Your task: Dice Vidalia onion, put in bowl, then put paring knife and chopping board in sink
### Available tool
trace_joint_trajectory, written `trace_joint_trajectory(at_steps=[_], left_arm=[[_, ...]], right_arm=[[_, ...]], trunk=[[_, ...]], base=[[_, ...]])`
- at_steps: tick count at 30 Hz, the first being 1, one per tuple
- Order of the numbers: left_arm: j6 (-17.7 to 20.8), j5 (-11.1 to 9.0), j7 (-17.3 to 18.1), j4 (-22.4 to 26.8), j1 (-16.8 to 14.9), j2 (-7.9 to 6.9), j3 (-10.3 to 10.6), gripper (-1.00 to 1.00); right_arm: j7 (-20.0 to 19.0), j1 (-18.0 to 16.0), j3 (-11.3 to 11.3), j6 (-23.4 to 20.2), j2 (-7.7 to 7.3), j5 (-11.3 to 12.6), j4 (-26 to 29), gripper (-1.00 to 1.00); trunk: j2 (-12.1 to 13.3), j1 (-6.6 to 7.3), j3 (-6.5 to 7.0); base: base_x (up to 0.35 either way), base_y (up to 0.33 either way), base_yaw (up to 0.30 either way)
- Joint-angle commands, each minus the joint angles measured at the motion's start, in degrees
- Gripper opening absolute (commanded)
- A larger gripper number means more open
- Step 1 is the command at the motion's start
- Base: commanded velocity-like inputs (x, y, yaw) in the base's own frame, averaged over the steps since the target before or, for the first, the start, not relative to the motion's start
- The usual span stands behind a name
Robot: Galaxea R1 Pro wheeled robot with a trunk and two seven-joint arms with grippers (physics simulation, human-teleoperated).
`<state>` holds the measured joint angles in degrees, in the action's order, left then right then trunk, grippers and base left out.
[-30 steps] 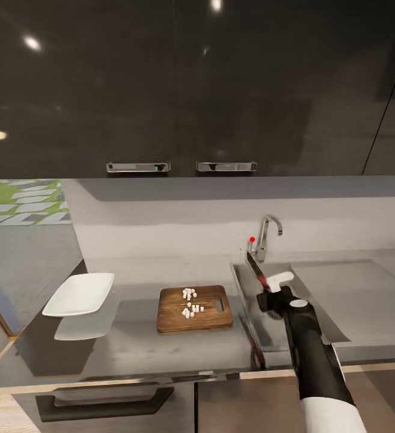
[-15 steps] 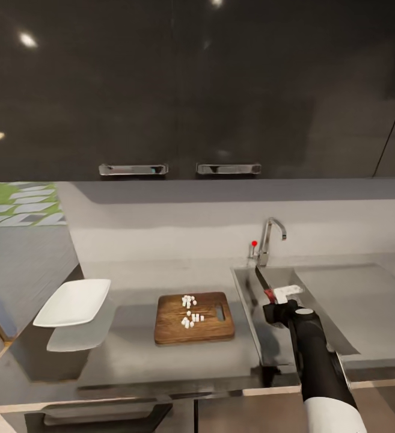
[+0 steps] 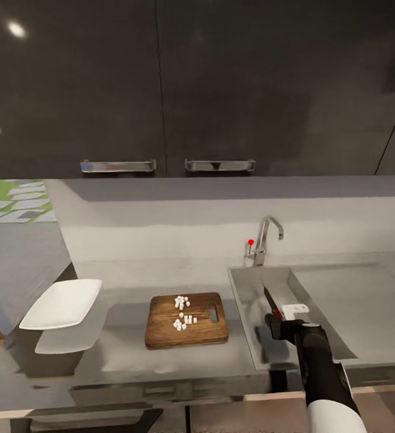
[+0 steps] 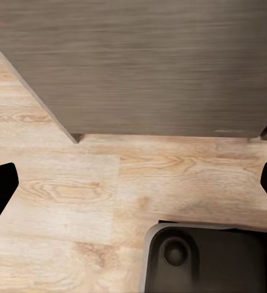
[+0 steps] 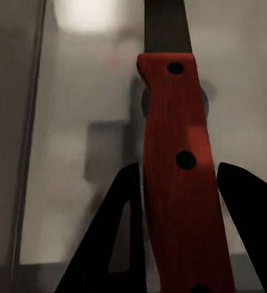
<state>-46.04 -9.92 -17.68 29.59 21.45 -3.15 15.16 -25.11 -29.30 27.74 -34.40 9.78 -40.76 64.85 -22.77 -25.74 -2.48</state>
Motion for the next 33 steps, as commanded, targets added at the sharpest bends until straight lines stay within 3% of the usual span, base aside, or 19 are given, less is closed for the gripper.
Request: trace_joint_trajectory(at_steps=[1,28,33], left_arm=[[-0.1,-0.5,-0.2,0.1,0.0,-0.1,0.5,1.0],[-0.1,-0.5,-0.2,0.2,0.0,-0.11,0.5,1.0],[-0.1,-0.5,-0.2,0.2,0.0,-0.11,0.5,1.0]], right_arm=[[-0.2,-0.1,0.2,0.0,0.08,-0.6,-0.1,-1.0],[0.1,-0.1,0.2,0.1,-0.49,-0.6,-3.2,-1.0],[0.1,-0.1,0.1,0.1,-0.39,-0.6,-3.3,-1.0]], trunk=[[-0.1,-0.04,-0.22],[-0.1,-0.04,-2.7],[-0.1,-0.04,-3.16]], base=[[0.0,-0.152,0.0],[0.007,-0.009,0.0],[0.238,0.0,0.0]])
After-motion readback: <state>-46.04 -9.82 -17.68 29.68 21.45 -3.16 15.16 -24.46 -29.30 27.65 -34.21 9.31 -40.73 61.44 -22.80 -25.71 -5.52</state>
